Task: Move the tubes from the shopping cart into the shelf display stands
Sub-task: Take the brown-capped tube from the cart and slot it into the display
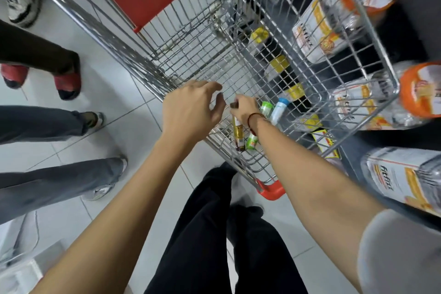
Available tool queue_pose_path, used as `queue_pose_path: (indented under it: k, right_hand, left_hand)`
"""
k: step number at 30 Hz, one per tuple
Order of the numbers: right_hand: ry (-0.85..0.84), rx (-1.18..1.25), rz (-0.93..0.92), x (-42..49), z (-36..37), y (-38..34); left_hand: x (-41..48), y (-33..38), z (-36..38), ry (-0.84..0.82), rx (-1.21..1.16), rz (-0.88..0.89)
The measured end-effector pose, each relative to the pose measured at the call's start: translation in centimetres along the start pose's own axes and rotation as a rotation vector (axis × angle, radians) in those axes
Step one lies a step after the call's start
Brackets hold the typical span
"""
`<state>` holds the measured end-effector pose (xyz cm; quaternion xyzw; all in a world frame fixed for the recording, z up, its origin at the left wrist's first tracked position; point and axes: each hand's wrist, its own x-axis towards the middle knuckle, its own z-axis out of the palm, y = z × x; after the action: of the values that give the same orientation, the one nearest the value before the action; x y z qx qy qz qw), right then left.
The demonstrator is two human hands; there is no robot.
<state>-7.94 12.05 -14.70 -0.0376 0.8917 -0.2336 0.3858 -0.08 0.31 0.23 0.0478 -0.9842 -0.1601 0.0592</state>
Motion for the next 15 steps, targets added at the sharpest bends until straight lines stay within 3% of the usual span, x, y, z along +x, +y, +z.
queue_pose_path:
  k: [5, 15]
  right_hand:
    - [0.001, 0.053, -0.028, -4.6, -3.6, 0.7]
    - [0.328, 0.224, -0.132, -17.4, -14.9, 0.3]
  left_hand:
    - [0.0, 0.2, -0.3, -0.040, 0.016, -0.025]
    - [0.4, 1.3, -1.4, -0.122, -0.044, 0.033]
